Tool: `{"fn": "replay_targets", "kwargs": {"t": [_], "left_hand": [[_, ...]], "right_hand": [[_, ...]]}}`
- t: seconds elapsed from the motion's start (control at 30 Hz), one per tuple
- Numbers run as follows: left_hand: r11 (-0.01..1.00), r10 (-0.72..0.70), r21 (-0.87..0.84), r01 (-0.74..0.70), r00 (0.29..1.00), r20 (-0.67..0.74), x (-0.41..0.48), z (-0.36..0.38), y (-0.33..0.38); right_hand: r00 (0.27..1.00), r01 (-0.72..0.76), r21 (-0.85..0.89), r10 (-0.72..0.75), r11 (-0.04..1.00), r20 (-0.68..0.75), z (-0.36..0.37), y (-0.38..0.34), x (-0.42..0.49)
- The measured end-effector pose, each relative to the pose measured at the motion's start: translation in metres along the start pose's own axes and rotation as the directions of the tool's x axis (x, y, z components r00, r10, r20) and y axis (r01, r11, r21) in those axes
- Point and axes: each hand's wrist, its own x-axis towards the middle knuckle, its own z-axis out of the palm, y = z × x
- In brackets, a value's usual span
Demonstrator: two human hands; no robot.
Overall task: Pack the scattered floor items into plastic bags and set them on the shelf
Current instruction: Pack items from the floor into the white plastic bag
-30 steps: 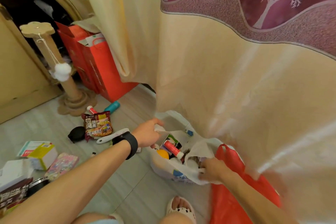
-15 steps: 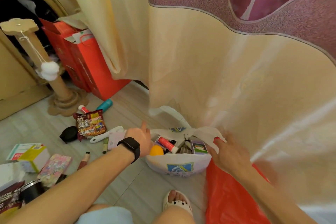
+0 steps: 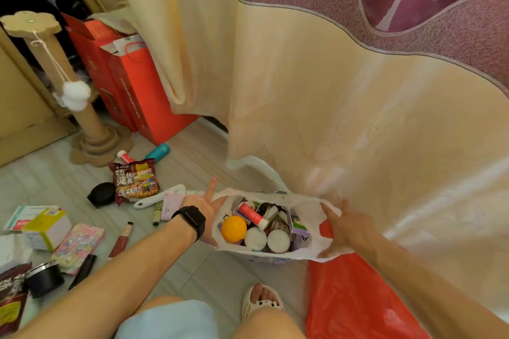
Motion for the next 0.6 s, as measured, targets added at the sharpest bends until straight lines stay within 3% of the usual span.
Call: {"fn": "replay_targets", "kwargs": {"t": [0.13, 0.23, 0.3, 0.4, 0.47, 0.6], "left_hand": [[0.955, 0.085, -0.272, -0.118, 0.988, -0.132, 0.002, 0.012, -0.001], [0.899, 0.008, -0.411, -0.153, 0.943, -0.332, -0.006, 0.024, -0.002], [0.795, -0.134, -0.592, -0.136, 0.912, -0.389, -0.017, 0.035, -0.006], [0.594, -0.392, -0.804, -0.022, 0.865, -0.314, -0.027, 0.078, -0.016], [0.523, -0.506, -0.842, 0.131, 0.843, -0.183, -0.032, 0.117, -0.026], [0.461, -0.546, -0.786, 0.412, 0.830, 0.115, -0.044, 0.199, -0.046]], "right_hand": [[0.980, 0.082, 0.054, -0.071, 0.995, -0.183, -0.011, -0.011, -0.005], [0.859, 0.145, 0.003, -0.124, 0.989, -0.496, -0.015, -0.034, -0.014], [0.781, 0.239, 0.075, -0.146, 0.968, -0.607, -0.022, -0.061, -0.018], [0.695, 0.437, 0.143, -0.233, 0.888, -0.680, -0.028, -0.114, -0.012], [0.648, 0.564, 0.161, -0.313, 0.810, -0.695, -0.028, -0.153, -0.004], [0.586, 0.724, 0.108, -0.524, 0.682, -0.619, -0.012, -0.237, 0.011]]}}
